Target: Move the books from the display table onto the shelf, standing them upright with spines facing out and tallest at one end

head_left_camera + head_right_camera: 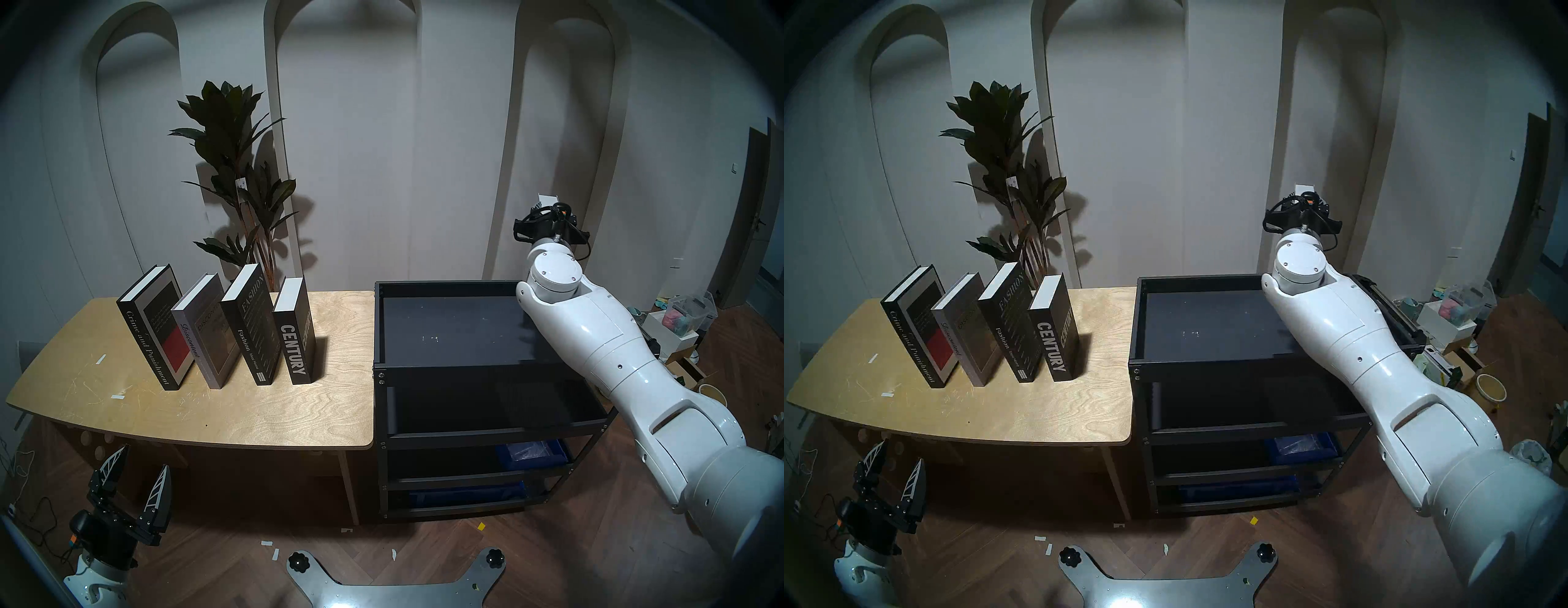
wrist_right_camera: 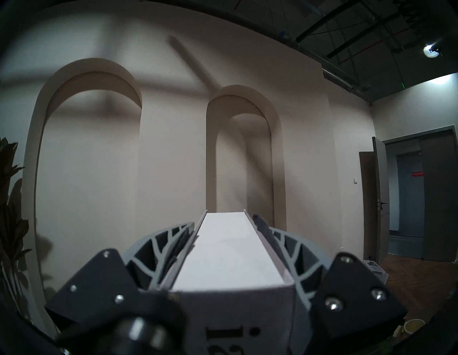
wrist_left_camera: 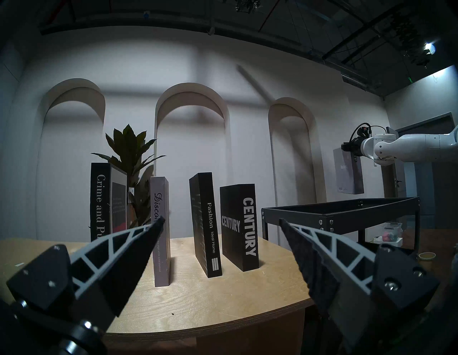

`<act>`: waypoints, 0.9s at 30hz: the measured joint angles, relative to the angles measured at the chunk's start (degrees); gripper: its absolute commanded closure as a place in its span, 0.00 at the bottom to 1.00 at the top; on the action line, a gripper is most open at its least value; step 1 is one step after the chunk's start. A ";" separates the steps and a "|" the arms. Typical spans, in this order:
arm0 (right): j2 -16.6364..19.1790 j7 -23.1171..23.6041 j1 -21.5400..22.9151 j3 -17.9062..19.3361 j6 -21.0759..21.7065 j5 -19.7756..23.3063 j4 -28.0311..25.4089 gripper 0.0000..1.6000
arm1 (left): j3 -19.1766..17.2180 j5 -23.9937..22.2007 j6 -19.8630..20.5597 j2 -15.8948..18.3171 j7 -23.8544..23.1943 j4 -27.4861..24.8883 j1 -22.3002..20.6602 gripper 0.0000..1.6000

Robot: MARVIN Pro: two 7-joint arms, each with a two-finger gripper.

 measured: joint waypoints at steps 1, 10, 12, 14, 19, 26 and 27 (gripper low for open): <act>0.54 0.62 -0.28 0.16 0.23 0.19 -0.07 1.00 | 0.00 0.00 0.00 0.00 0.00 0.01 0.00 0.00; 6.36 7.99 -3.10 2.02 2.52 2.62 -1.71 1.00 | 0.00 0.00 0.00 0.01 0.00 0.06 -0.06 0.00; 7.32 9.34 -3.54 2.33 2.83 3.13 -2.17 1.00 | 0.00 0.00 0.00 0.01 0.00 0.07 -0.06 0.00; 8.66 11.32 -4.20 2.79 3.22 3.93 -2.90 1.00 | 0.01 0.00 0.00 0.01 0.00 0.07 -0.08 0.00; 11.80 16.54 -6.04 3.99 4.07 6.37 -4.87 1.00 | 0.01 -0.01 0.00 0.01 0.00 0.08 -0.11 0.00; 16.03 23.70 -9.08 6.24 5.20 10.32 -7.30 1.00 | 0.01 -0.01 0.00 0.01 0.00 0.08 -0.15 0.00; 16.79 24.93 -9.67 6.72 5.41 11.06 -7.60 1.00 | 0.01 -0.01 0.00 0.01 0.00 0.07 -0.15 0.00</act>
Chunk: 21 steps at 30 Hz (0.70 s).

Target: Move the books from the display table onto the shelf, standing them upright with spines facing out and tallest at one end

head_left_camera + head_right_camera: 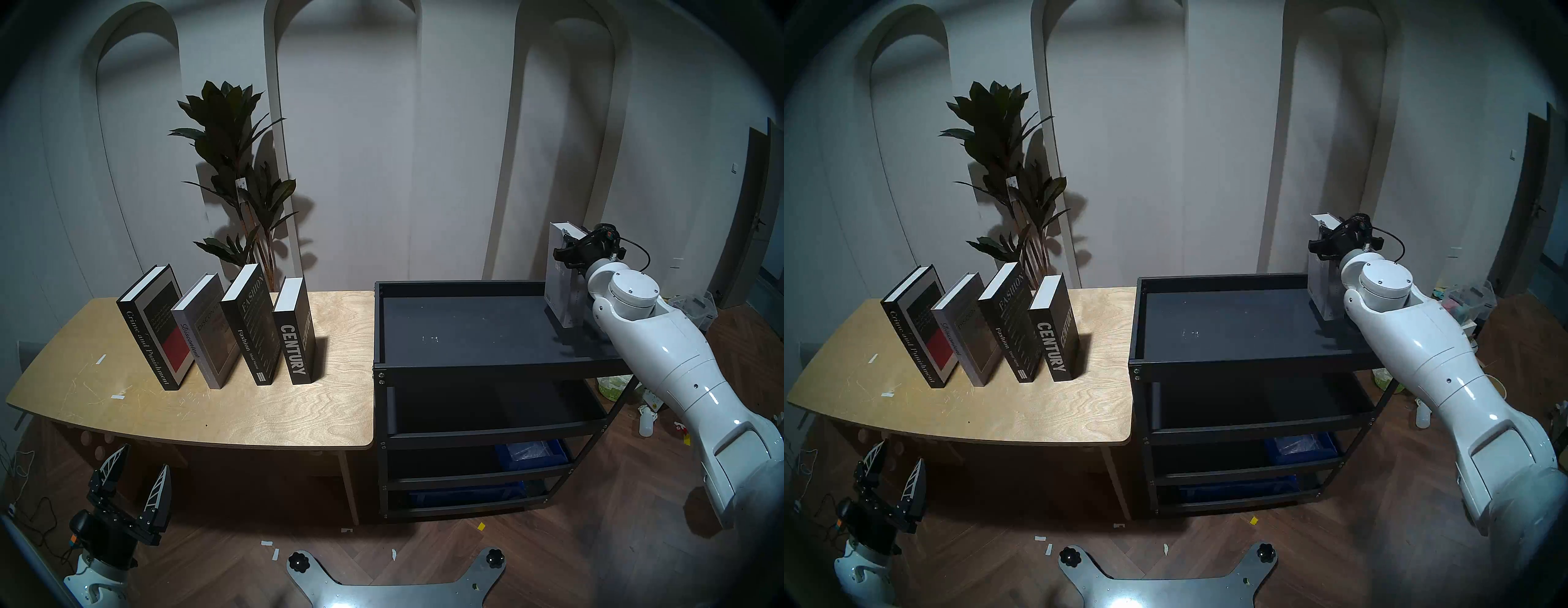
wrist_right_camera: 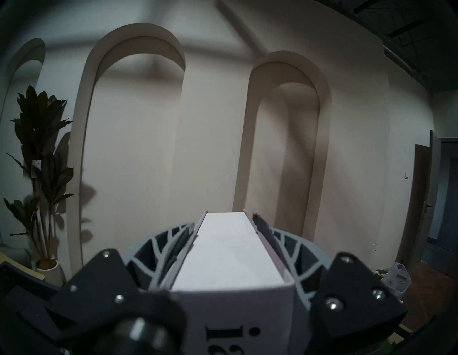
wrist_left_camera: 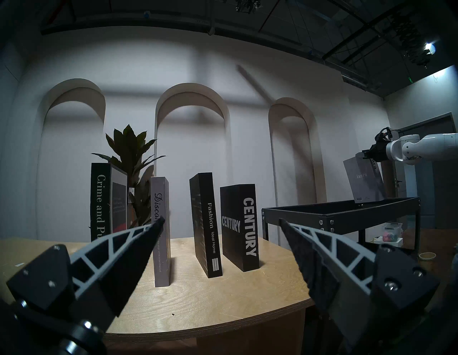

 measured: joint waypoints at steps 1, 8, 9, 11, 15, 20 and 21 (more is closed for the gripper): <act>0.64 1.12 -0.52 0.47 0.20 0.64 -0.22 1.00 | 0.00 0.00 0.00 0.00 0.00 0.00 0.00 0.00; 4.55 8.07 -3.95 3.78 1.60 4.98 -0.88 1.00 | 0.00 0.00 0.00 0.00 -0.01 -0.02 -0.02 0.00; 5.34 9.52 -4.62 4.57 1.89 5.86 -0.89 1.00 | 0.00 0.00 0.00 0.00 -0.01 -0.02 -0.03 0.00; 6.41 11.36 -5.53 5.71 2.28 7.10 -0.85 1.00 | 0.00 0.00 0.00 0.00 -0.01 -0.03 -0.03 0.00; 8.64 15.32 -7.43 7.98 3.14 9.80 -0.69 1.00 | 0.00 0.00 0.00 0.00 -0.03 -0.05 -0.03 0.00; 11.47 20.32 -9.98 11.04 4.35 14.16 -0.30 1.00 | 0.00 -0.01 0.00 0.00 -0.07 -0.09 -0.03 0.00; 11.74 20.83 -10.25 11.32 4.50 14.65 -0.25 1.00 | 0.00 -0.01 0.00 0.00 -0.07 -0.10 -0.03 0.00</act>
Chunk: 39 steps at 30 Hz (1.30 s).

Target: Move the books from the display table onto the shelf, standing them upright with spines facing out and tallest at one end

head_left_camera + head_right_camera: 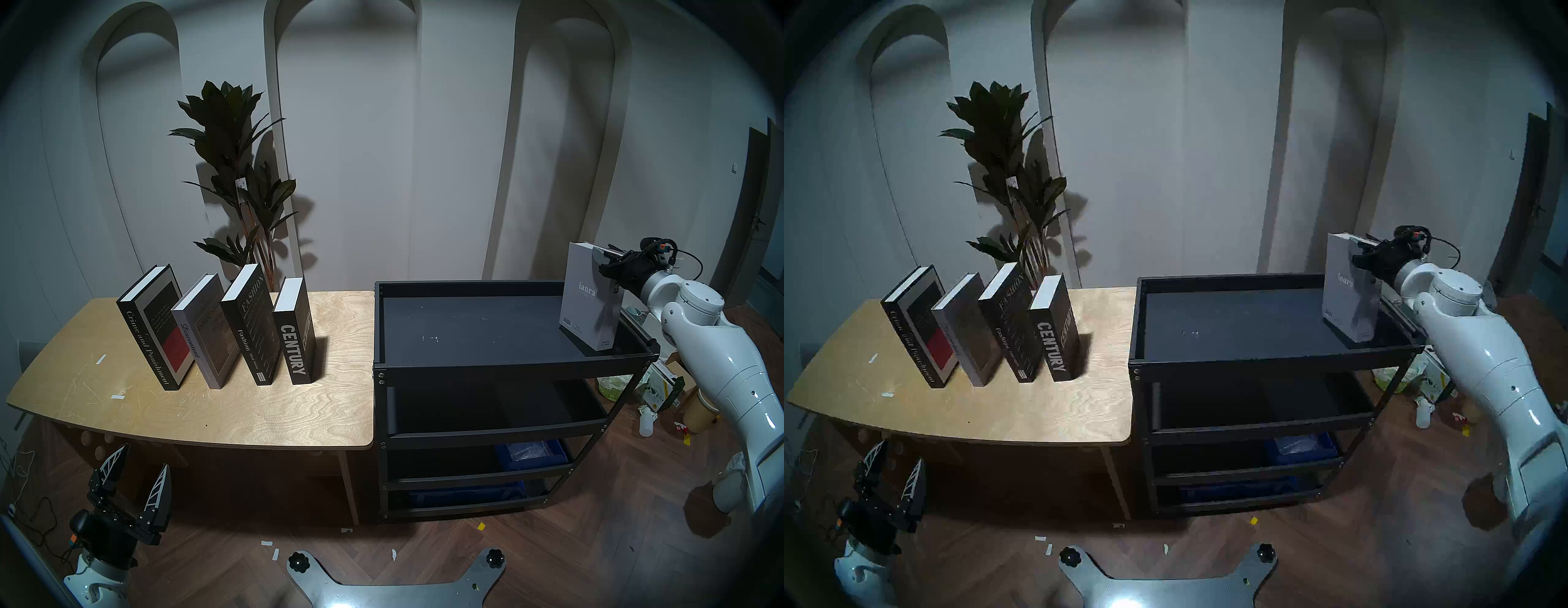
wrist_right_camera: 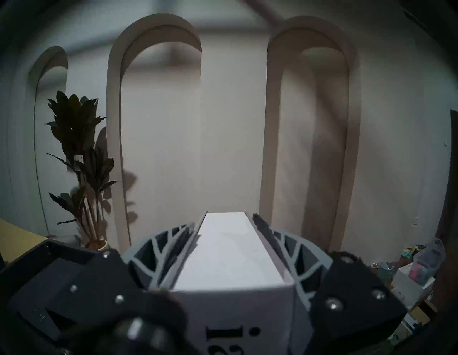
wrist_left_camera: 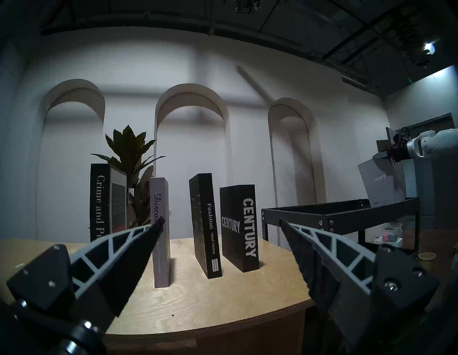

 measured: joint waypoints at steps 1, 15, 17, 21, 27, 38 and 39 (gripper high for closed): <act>0.60 1.04 -0.58 0.55 0.30 1.06 0.12 1.00 | 0.00 0.00 0.00 0.00 -0.01 -0.02 0.00 0.00; 1.63 10.94 -0.72 2.98 -1.46 7.44 10.27 1.00 | -0.03 -0.01 0.00 -0.01 -0.10 -0.17 0.04 0.00; 0.60 10.83 0.29 3.15 -2.36 7.17 10.74 1.00 | -0.03 -0.01 0.00 -0.01 -0.11 -0.17 0.04 0.00; -0.95 10.30 2.10 3.13 -3.49 5.69 10.84 1.00 | -0.02 -0.01 0.00 -0.01 -0.12 -0.17 0.04 0.00; -2.93 10.40 5.29 2.52 -4.38 1.84 12.86 1.00 | -0.02 -0.02 0.00 -0.01 -0.14 -0.19 0.04 0.00; -4.36 13.20 10.44 1.64 -4.24 -3.62 18.44 1.00 | -0.02 -0.03 0.00 -0.02 -0.17 -0.20 0.04 0.00; -4.37 13.60 10.91 1.60 -4.21 -4.01 19.07 1.00 | -0.02 -0.03 0.00 -0.02 -0.17 -0.20 0.04 0.00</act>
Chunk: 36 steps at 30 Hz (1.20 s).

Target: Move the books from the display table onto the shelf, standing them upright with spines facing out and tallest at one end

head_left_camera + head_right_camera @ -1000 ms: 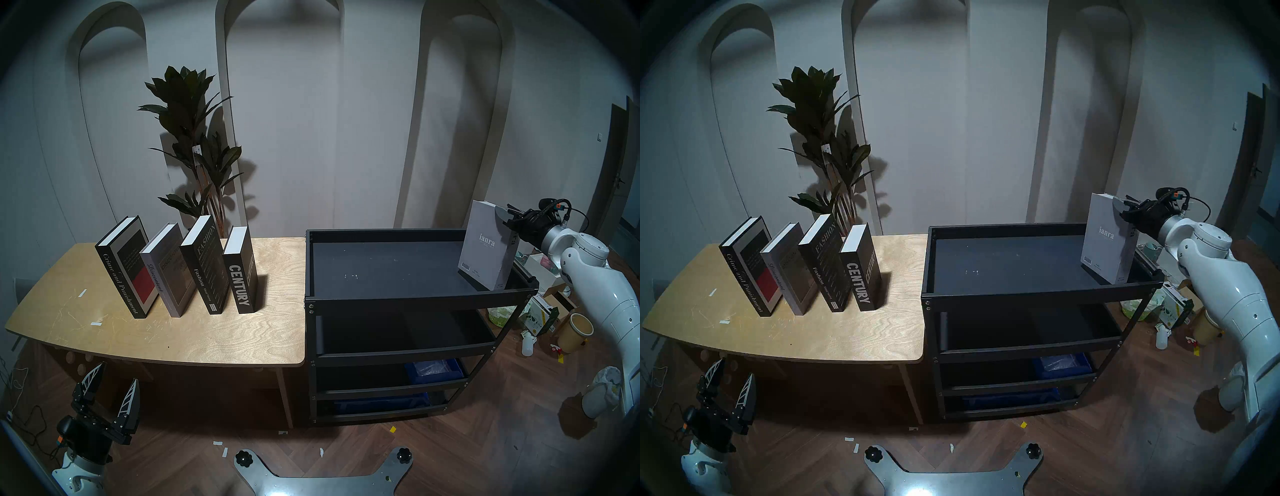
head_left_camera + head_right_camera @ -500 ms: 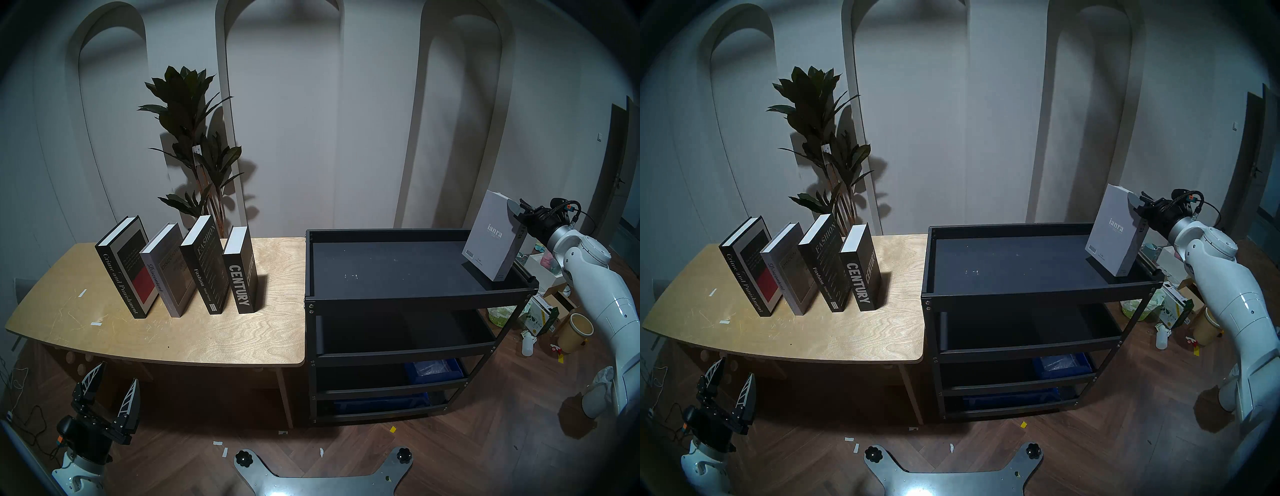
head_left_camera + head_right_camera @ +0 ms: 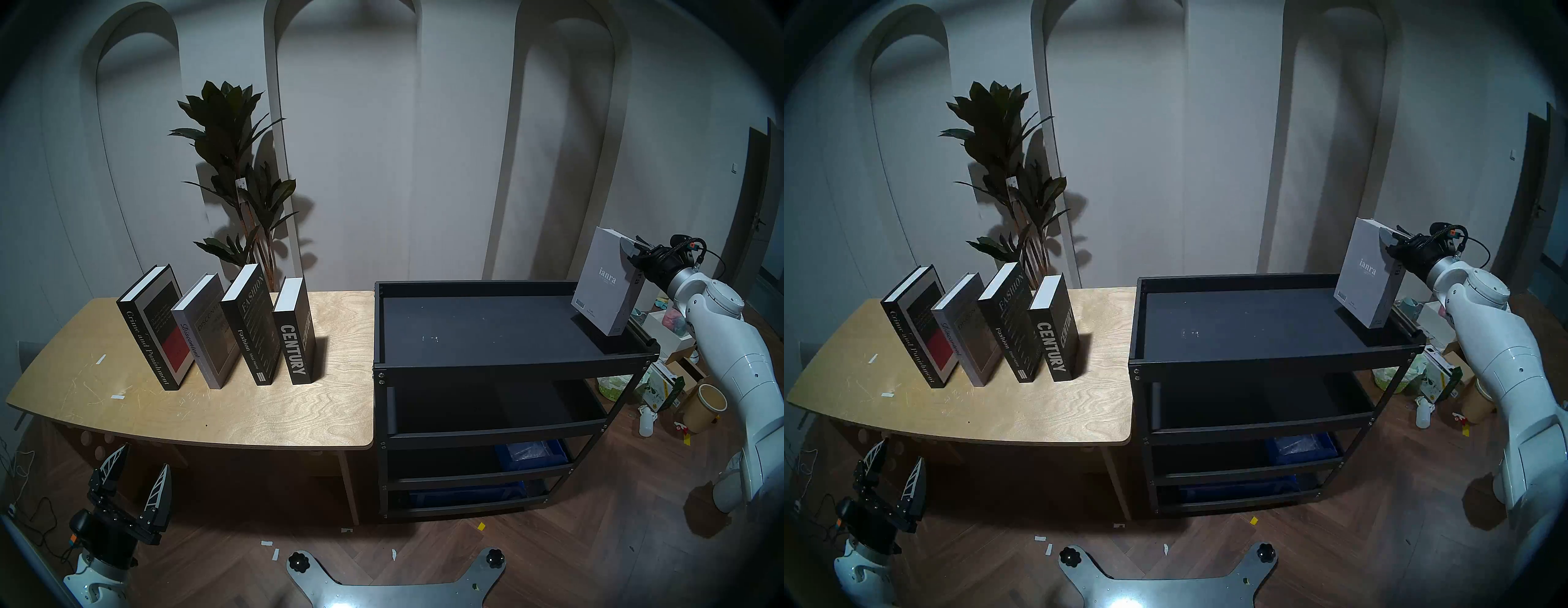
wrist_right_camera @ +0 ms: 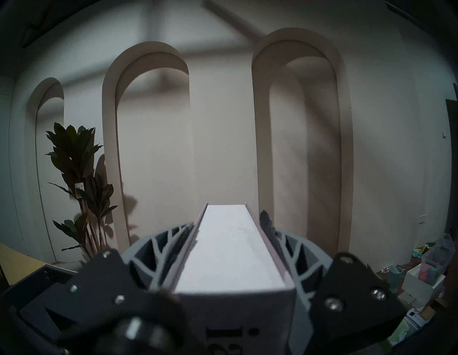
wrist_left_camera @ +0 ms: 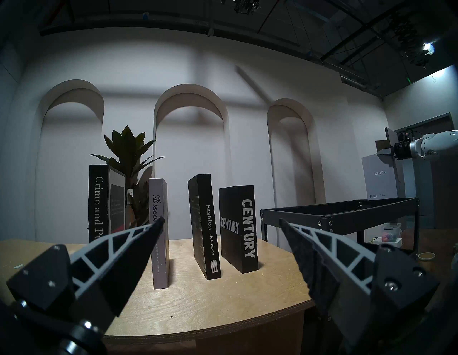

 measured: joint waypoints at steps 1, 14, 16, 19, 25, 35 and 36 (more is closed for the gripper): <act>0.00 0.48 0.53 -0.05 0.03 -0.42 0.73 1.00 | 0.00 0.00 0.00 0.00 0.00 0.00 0.00 0.00; -0.67 10.47 6.69 -2.85 -1.15 -4.91 13.42 1.00 | 0.00 0.00 0.00 -0.01 -0.01 -0.12 0.04 0.00; -1.14 12.73 7.22 -3.36 -2.00 -5.26 15.76 1.00 | 0.00 0.00 0.00 -0.01 -0.01 -0.17 0.07 0.00; -1.55 15.51 7.30 -3.46 -3.23 -5.36 18.20 1.00 | 0.00 0.00 0.00 -0.01 -0.01 -0.20 0.11 0.00; -1.26 18.64 5.26 -1.82 -5.44 -3.62 19.16 1.00 | -0.02 0.00 0.00 -0.01 0.00 -0.24 0.19 0.00; -0.67 19.27 0.59 1.17 -7.74 -0.54 18.51 0.50 | -0.02 0.00 0.00 -0.01 0.02 -0.29 0.27 0.00; -0.67 19.16 0.36 1.32 -7.89 -0.38 18.47 0.43 | -0.02 0.00 0.00 -0.01 0.02 -0.29 0.27 0.00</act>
